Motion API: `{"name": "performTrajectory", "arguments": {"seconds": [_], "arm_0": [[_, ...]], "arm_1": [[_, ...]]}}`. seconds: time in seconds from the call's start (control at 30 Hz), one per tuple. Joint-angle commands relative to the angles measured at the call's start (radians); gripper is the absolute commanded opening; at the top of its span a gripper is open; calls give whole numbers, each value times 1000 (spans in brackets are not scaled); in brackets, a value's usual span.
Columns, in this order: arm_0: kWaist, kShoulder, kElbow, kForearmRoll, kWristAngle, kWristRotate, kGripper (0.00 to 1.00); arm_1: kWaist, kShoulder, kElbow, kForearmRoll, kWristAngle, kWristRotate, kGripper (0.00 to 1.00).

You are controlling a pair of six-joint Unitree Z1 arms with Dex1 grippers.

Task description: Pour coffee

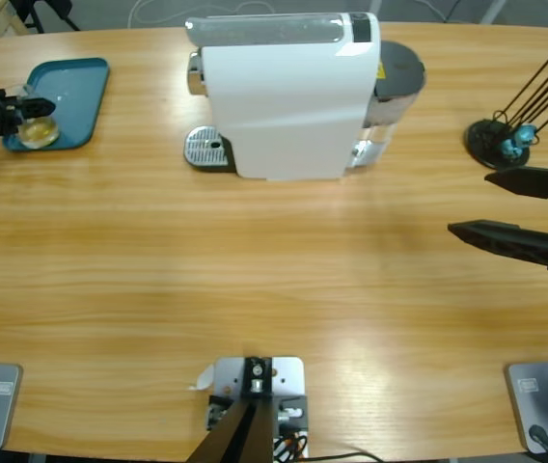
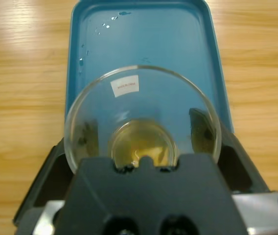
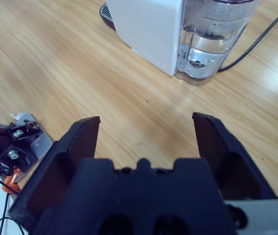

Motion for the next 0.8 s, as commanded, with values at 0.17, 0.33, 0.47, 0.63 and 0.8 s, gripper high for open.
{"name": "performTrajectory", "arguments": {"seconds": [0.17, 0.33, 0.47, 0.63, 0.8], "arm_0": [[23, 131, -56, 11, -47, -19, 838], [13, 57, -42, 40, -55, -27, 1000], [13, -56, -44, 136, -55, -27, 1000], [-19, -383, -103, 381, -53, 2, 1000], [-210, -762, -230, 763, -62, 58, 984]], "arm_1": [[-1, 23, 16, -8, 18, -1, 821], [-1, 19, 15, -8, 16, -1, 821], [-1, 19, 13, -5, 17, -1, 830], [-1, 20, 12, -3, 16, -1, 830], [20, 31, 11, -13, -19, 1, 953]]}}
